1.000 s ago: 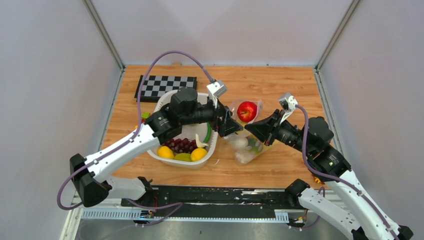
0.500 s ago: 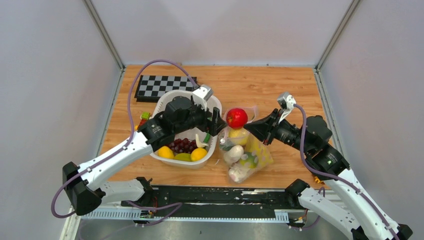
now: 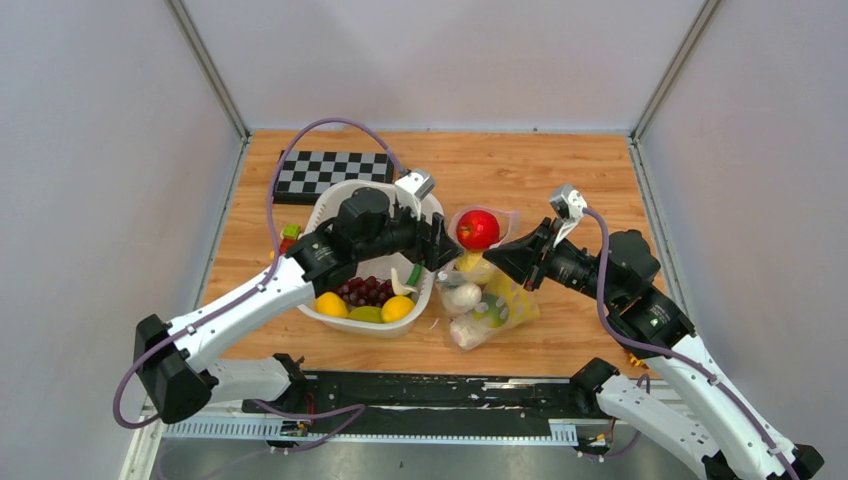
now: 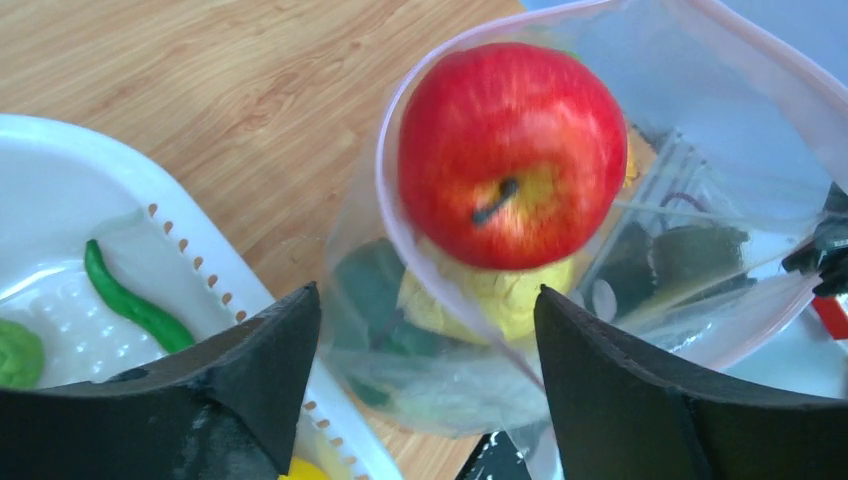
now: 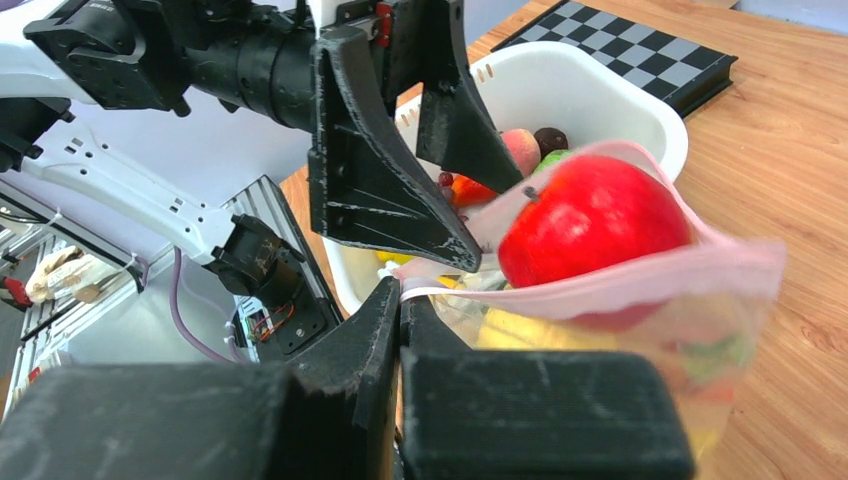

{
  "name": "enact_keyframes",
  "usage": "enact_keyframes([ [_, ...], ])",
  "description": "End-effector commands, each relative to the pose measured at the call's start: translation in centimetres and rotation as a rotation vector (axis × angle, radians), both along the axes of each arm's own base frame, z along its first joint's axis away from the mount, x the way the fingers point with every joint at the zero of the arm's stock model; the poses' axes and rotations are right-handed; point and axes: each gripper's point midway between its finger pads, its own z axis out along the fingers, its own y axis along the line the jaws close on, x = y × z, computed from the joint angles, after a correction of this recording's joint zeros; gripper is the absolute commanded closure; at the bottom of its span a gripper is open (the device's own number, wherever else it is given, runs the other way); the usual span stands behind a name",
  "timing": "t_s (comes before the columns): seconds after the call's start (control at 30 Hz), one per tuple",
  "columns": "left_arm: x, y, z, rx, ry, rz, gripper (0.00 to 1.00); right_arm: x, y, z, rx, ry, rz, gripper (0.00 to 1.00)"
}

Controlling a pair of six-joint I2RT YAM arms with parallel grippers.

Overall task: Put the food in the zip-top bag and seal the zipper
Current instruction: Adjust the zipper food storage bag at the center of the board.

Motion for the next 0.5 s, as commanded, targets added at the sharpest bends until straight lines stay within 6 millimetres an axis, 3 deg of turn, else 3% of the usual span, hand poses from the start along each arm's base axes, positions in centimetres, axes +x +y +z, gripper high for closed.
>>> enact_keyframes([
  [0.0,0.6,-1.3,2.4,-0.061,-0.007,-0.043,0.20,-0.5,0.1,3.6,0.089,-0.112,0.023,1.00],
  [0.07,1.0,-1.3,1.9,-0.050,0.005,-0.043,0.30,-0.5,0.1,3.7,0.089,-0.118,0.029,1.00],
  [0.33,1.3,-1.2,1.8,-0.034,0.006,-0.061,0.87,-0.3,0.2,3.4,0.076,-0.119,0.024,1.00],
  [0.47,1.6,-0.8,2.7,-0.041,-0.021,-0.036,1.00,0.0,0.0,3.3,0.076,-0.118,0.003,1.00],
])
